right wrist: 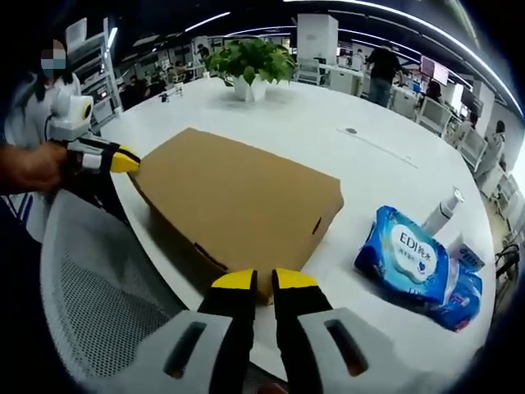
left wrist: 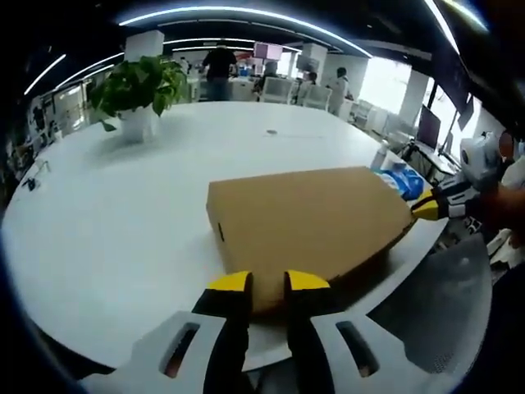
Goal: Operate the shoe box by opening the lid, removing the specified soft item, and placing it in the target area until the item is outside and the box remains undamaged.
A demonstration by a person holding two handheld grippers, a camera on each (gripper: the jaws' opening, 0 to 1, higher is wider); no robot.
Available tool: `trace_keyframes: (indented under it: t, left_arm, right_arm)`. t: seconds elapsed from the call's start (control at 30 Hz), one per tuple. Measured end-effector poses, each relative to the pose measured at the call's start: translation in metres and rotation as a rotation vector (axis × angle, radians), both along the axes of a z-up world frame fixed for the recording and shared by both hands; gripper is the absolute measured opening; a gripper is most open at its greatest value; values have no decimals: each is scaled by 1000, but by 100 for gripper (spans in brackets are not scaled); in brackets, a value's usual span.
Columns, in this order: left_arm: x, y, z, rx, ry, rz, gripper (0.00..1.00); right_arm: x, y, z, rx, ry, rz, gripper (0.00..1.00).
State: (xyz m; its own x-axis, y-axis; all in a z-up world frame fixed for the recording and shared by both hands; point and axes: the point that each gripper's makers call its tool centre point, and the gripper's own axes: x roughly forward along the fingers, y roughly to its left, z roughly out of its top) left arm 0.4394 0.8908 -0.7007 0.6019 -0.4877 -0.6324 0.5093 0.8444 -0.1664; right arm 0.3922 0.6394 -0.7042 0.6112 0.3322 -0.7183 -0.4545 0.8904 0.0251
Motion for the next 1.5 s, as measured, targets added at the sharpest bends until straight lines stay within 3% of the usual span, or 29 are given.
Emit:
trace_keyframes:
  t: [0.17, 0.23, 0.33, 0.37, 0.5, 0.6, 0.73, 0.87, 1.03, 1.17, 1.5]
  left_arm:
    - [0, 0, 0, 3, -5, -2, 14]
    - [0, -1, 3, -3, 0, -1, 14]
    - [5, -3, 20, -14, -62, -19, 16]
    - [8, -5, 29, -13, -109, -43, 18]
    - [0, -9, 32, 48, -160, -167, 33]
    - [-10, -7, 21, 61, -141, -200, 43]
    - [-17, 0, 4, 97, -113, -223, 45]
    - [-18, 6, -8, 110, -68, -205, 44]
    - [-15, 6, -12, 111, -60, -208, 42]
    - [-15, 5, -16, 107, -39, -210, 35]
    - [-14, 3, -17, 121, -46, -217, 31]
  right_arm:
    - [0, 0, 0, 7, -1, 1, 6]
    - [1, 0, 1, 20, -2, 3, 11]
    - [6, 1, 11, 57, -33, -2, 18]
    - [7, 0, 15, 55, -45, 4, 20]
    - [8, -1, 16, 49, -62, 32, 32]
    - [4, -2, 13, 35, -56, 45, 33]
    - [-2, -1, 8, 38, -52, 46, 35]
    - [-7, 1, -1, 25, -36, 57, 34]
    - [-7, 3, -5, 24, -28, 61, 32]
    - [-8, 4, -9, 23, -17, 61, 30]
    - [-7, 3, -16, 3, -4, 62, 25]
